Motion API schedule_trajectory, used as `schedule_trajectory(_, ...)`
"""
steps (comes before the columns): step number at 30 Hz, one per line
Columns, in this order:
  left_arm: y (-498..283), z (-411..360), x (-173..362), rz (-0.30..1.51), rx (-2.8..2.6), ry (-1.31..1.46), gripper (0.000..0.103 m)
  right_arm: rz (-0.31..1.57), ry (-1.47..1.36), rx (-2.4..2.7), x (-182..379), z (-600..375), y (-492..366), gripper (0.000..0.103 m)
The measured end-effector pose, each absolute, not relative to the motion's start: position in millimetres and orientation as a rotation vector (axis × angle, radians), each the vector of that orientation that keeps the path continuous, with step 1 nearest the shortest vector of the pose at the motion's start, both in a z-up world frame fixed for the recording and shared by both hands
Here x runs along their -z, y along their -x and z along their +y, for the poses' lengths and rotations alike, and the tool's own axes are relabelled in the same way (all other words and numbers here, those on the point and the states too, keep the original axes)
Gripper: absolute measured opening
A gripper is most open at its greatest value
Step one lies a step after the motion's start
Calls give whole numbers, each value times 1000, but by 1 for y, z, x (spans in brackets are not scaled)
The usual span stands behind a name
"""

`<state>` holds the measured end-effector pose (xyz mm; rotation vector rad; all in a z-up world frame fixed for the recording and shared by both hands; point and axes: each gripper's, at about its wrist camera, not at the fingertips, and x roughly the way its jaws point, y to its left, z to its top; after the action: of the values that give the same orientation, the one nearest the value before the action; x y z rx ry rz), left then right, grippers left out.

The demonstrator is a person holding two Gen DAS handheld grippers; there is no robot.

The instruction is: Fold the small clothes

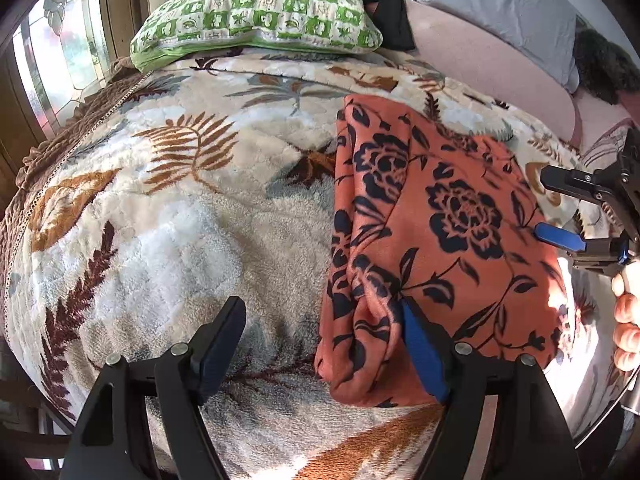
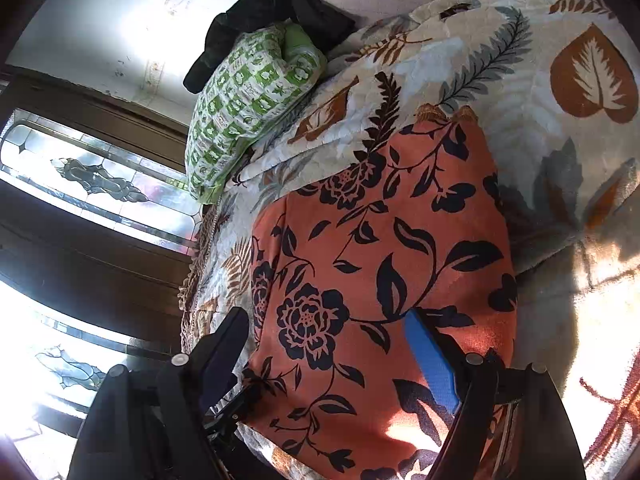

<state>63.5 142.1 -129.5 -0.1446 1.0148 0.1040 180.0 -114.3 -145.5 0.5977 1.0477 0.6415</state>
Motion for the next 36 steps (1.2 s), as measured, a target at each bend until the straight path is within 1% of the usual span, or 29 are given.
schedule_trajectory(2,-67,144,145,1066,-109,156,80,1111,-608,-604,167,-115,-191,83)
schedule_trajectory(3,-66,146,145,1063,-112,176,80,1114,-627,-607,169,-115,-193,83)
schedule_trajectory(8,-65,141,138,1051,-121,132,80,1022,-589,-653,140,-113,-190,84)
schedule_trajectory(9,-66,141,139,1056,-121,141,80,1031,-582,-619,145,-113,-196,84)
schedule_trajectory(11,-65,141,135,1057,-125,145,80,1108,-603,-599,169,-114,-209,83)
schedule_trajectory(12,-64,140,130,1045,-124,134,80,1098,-622,-599,168,-116,-209,83)
schedule_trajectory(17,-62,140,117,1007,-135,118,80,1035,-587,-683,134,-115,-170,83)
schedule_trajectory(19,-60,140,115,1005,-130,122,80,1027,-582,-724,129,-115,-149,83)
schedule_trajectory(22,-57,138,111,1000,-132,118,80,1046,-605,-709,145,-118,-128,84)
schedule_trajectory(24,-54,137,108,995,-127,120,80,1135,-612,-678,172,-116,-128,84)
schedule_trajectory(25,-52,136,105,990,-127,112,80,1121,-626,-681,174,-117,-127,84)
schedule_trajectory(30,-50,136,99,977,-136,123,80,1042,-573,-711,140,-117,-115,84)
schedule_trajectory(32,-51,135,99,980,-136,125,80,1056,-584,-720,149,-117,-113,84)
schedule_trajectory(34,-51,134,99,987,-133,117,80,1147,-588,-695,178,-114,-118,84)
schedule_trajectory(36,-51,134,98,982,-133,107,80,1119,-618,-701,178,-117,-115,84)
